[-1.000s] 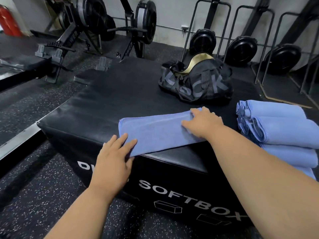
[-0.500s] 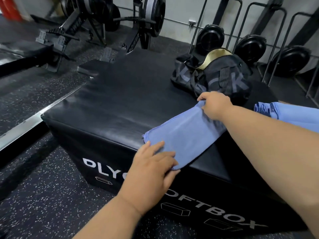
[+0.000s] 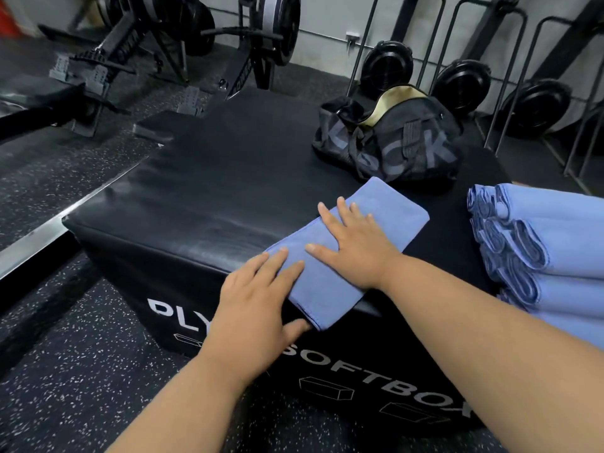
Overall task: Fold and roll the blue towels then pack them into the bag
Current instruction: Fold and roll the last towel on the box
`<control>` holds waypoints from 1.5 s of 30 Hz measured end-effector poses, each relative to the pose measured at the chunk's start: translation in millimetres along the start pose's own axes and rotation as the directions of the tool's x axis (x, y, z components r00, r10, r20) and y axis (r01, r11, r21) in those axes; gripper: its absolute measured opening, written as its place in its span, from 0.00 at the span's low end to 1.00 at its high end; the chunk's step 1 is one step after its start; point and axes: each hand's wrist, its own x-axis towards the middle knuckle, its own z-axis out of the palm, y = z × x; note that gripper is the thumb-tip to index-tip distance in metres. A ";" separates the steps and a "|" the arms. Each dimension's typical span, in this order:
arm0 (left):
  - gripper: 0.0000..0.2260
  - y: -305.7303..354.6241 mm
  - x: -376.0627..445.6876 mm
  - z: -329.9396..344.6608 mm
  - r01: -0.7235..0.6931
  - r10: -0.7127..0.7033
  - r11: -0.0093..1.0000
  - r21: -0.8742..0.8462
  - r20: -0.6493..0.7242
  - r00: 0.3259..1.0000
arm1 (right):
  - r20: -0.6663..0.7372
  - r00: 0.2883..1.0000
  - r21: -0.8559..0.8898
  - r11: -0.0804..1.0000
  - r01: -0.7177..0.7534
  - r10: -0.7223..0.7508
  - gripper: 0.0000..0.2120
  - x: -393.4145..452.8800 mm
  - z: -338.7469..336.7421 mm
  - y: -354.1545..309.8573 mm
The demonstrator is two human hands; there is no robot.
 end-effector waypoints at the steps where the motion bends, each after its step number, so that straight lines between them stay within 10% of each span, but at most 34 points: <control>1: 0.43 -4.3 1.0 -1.2 0.021 -0.020 1.000 0.018 -0.026 0.999 | -0.011 1.000 0.006 1.000 -0.012 0.012 0.43 -2.5 1.0 -3.3; 14: 0.07 -17.7 5.7 0.8 0.014 -0.042 0.994 -0.111 -0.249 0.968 | -0.030 0.987 0.123 0.980 -0.154 0.158 0.42 5.7 -6.4 4.8; 26: 0.13 -23.3 -0.5 2.9 -0.008 -0.027 0.988 -0.155 -0.225 0.974 | -0.009 0.986 -0.006 0.986 -0.165 0.165 0.46 35.0 -13.5 44.9; 31: 0.19 -20.4 -2.0 3.3 0.049 -0.072 0.990 -0.129 -0.177 0.982 | 0.001 0.979 0.060 0.977 -0.204 0.205 0.27 36.3 -18.8 47.1; 40: 0.28 -14.8 -5.3 -1.3 0.087 -0.098 0.990 -0.109 -0.099 0.990 | -0.072 0.979 0.175 0.969 -0.175 0.190 0.61 26.1 -11.8 41.2; 45: 0.24 -13.9 -2.5 -2.3 0.100 -0.115 0.986 -0.134 -0.109 0.987 | -0.130 0.982 0.096 0.988 -0.124 0.136 0.61 12.0 -5.5 25.8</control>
